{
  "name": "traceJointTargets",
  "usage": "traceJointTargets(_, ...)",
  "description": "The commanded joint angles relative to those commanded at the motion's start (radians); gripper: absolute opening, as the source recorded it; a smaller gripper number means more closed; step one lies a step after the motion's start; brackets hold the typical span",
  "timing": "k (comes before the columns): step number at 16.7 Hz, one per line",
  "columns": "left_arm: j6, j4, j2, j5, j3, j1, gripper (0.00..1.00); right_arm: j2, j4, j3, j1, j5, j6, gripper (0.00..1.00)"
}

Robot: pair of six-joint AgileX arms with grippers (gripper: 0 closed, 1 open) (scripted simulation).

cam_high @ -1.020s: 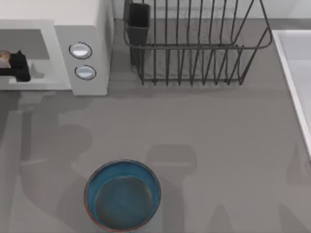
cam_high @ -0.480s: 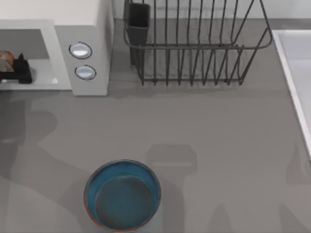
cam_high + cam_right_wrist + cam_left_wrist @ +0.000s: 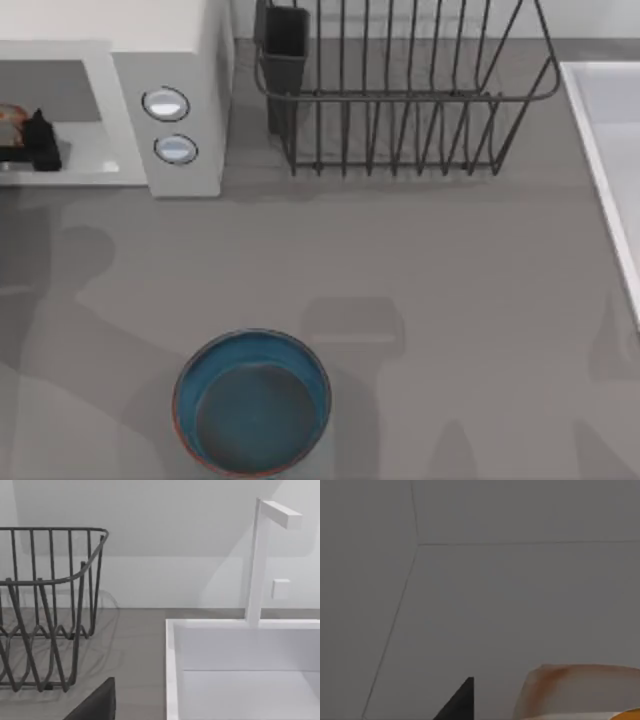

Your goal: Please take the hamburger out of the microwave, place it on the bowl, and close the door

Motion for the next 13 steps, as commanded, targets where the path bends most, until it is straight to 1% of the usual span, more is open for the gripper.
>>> traceJointTargets(3,-0.003,-0.073,0.086,-0.008,0.131,-0.009,1.0,0.0,0.0,0.0,0.0,0.0,0.0,1.0)
traceJointTargets(10,-0.014,-0.339,0.354,-0.038,0.625,-0.042,1.0,0.0,0.0,0.0,0.0,0.0,0.0,1.0)
traceJointTargets(13,-0.018,-0.438,0.437,-0.05,0.779,-0.055,1.0,0.0,0.0,0.0,0.0,0.0,0.0,1.0)
